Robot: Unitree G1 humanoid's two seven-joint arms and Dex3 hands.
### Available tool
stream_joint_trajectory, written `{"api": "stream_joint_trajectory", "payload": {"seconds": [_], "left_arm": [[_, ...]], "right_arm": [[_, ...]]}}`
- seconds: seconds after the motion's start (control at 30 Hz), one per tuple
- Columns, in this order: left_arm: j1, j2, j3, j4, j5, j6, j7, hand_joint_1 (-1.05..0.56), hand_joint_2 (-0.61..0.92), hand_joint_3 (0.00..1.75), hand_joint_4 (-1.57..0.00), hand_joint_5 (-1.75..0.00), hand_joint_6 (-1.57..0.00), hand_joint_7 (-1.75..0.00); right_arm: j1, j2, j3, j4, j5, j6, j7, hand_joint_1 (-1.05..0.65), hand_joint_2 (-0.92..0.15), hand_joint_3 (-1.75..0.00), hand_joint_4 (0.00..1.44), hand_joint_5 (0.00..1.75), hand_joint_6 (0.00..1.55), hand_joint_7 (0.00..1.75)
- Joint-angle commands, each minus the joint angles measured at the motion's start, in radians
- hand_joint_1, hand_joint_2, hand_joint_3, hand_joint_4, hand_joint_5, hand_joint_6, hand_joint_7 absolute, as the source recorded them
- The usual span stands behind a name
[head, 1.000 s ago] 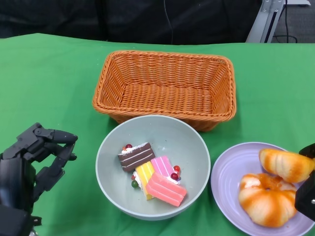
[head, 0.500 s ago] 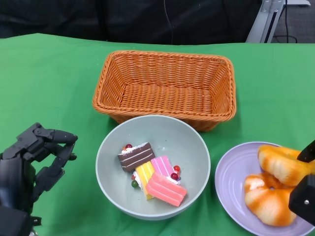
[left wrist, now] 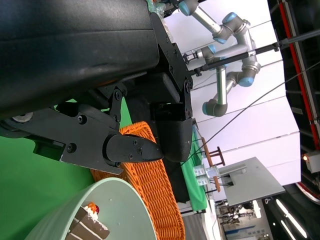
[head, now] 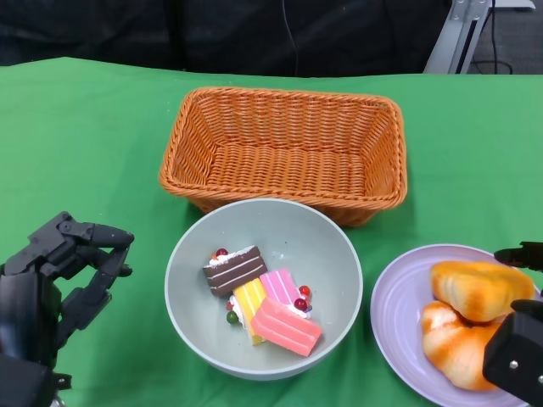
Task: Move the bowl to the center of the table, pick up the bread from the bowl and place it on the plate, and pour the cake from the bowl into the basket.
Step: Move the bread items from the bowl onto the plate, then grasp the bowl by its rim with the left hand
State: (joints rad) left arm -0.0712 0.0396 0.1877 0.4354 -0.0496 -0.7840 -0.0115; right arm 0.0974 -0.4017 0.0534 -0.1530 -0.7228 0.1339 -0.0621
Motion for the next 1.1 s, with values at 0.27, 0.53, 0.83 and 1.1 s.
{"api": "stream_joint_trajectory", "payload": {"seconds": [0.27,0.53,0.83,1.1], "left_arm": [[0.004,0.013,0.009,0.007,0.002,-0.019,0.009,-0.2,0.92,0.27,-0.79,-1.38,-0.85,-1.0],[-0.001,0.014,0.011,0.016,0.005,-0.02,0.011,-0.19,0.92,0.29,-0.8,-1.39,-0.85,-1.01],[-0.007,0.016,0.008,0.031,-0.011,-0.025,-0.006,-0.19,0.92,0.29,-0.8,-1.38,-0.84,-1.01],[-0.013,0.024,0.008,0.051,-0.02,-0.036,-0.02,-0.18,0.92,0.29,-0.79,-1.38,-0.84,-1.0]], "right_arm": [[0.052,-0.078,0.016,-0.26,-0.157,0.19,0.307,-0.5,-0.92,-0.04,0.69,0.01,0.48,0.0],[0.092,-0.015,-0.079,-0.433,-0.002,0.182,0.359,-0.42,-0.9,-0.01,0.63,0.06,0.49,0.03],[0.164,0.18,-0.199,-0.568,0.404,0.02,0.252,-0.22,-0.92,-0.02,0.93,0.17,0.76,0.11],[0.207,0.22,-0.209,-0.606,0.762,-0.018,0.354,-0.24,-0.83,-0.23,0.71,0.66,0.77,0.16]]}}
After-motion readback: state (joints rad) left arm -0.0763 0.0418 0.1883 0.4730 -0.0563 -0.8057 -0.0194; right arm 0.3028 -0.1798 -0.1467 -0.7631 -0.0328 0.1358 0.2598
